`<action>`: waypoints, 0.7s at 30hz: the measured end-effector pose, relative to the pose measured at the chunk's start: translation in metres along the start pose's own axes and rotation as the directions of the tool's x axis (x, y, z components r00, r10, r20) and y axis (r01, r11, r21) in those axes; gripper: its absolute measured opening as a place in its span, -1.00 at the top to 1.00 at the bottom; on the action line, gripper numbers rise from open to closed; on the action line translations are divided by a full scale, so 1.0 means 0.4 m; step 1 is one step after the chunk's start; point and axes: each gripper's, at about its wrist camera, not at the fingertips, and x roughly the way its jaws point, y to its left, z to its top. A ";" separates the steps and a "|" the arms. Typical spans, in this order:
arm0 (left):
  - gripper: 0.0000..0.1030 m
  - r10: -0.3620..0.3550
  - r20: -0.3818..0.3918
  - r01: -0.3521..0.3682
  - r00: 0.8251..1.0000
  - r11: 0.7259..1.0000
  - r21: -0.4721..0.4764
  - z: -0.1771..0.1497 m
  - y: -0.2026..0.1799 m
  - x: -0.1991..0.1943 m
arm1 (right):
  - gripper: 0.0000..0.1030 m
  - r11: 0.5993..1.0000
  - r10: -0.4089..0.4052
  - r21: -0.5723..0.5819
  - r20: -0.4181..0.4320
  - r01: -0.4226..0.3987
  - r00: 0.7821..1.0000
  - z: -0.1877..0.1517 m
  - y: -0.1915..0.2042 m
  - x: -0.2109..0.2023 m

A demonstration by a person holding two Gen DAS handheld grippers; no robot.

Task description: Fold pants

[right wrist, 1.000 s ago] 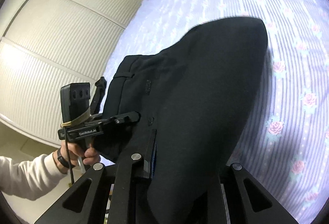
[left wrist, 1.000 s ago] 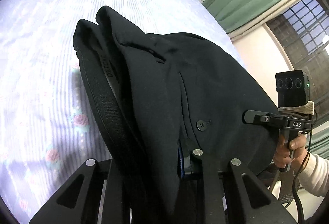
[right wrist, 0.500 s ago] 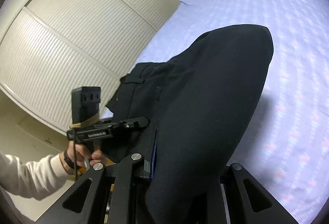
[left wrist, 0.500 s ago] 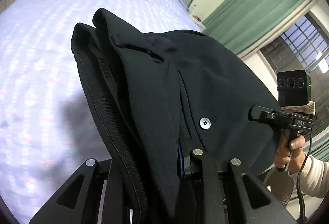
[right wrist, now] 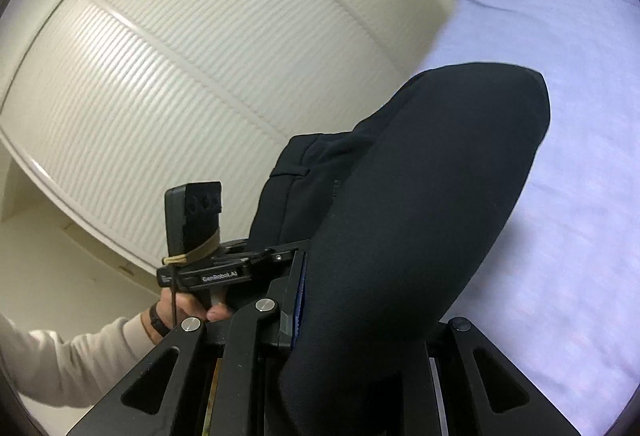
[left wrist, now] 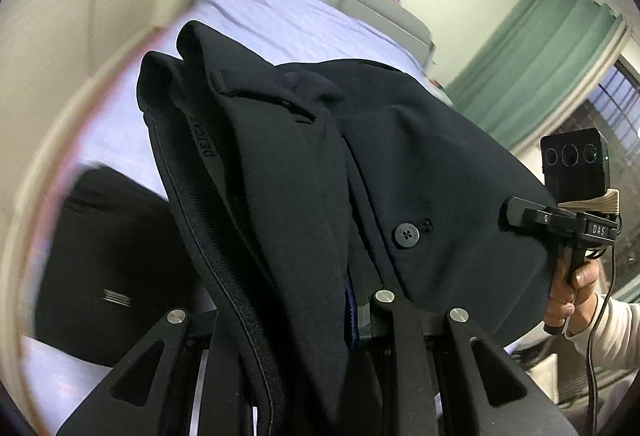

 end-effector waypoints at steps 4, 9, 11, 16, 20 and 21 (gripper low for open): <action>0.57 0.057 0.018 -0.058 0.998 0.996 0.066 0.078 0.191 -0.119 | 0.63 0.998 0.060 -0.005 0.033 -0.060 0.998 0.086 0.092 0.226; 0.57 0.080 0.023 -0.083 0.997 0.984 0.160 0.067 0.408 -0.136 | 0.63 0.996 0.079 0.039 0.103 -0.083 0.992 0.071 0.097 0.441; 0.57 0.086 0.010 -0.086 0.996 0.977 0.196 0.023 0.504 -0.079 | 0.63 0.996 0.062 0.057 0.117 -0.069 0.991 0.029 0.067 0.509; 0.56 0.092 -0.111 -0.070 0.990 0.979 0.192 -0.120 0.618 0.185 | 0.64 0.992 -0.044 0.117 0.081 0.035 0.996 -0.134 -0.094 0.717; 0.50 0.080 -0.111 -0.061 0.991 0.985 0.160 -0.188 0.690 0.259 | 0.64 0.971 -0.135 0.203 0.021 0.128 0.991 -0.270 -0.210 0.795; 0.47 0.046 -0.092 -0.033 0.995 0.990 0.134 -0.184 0.678 0.274 | 0.64 0.969 -0.152 0.203 0.034 0.142 0.988 -0.297 -0.222 0.795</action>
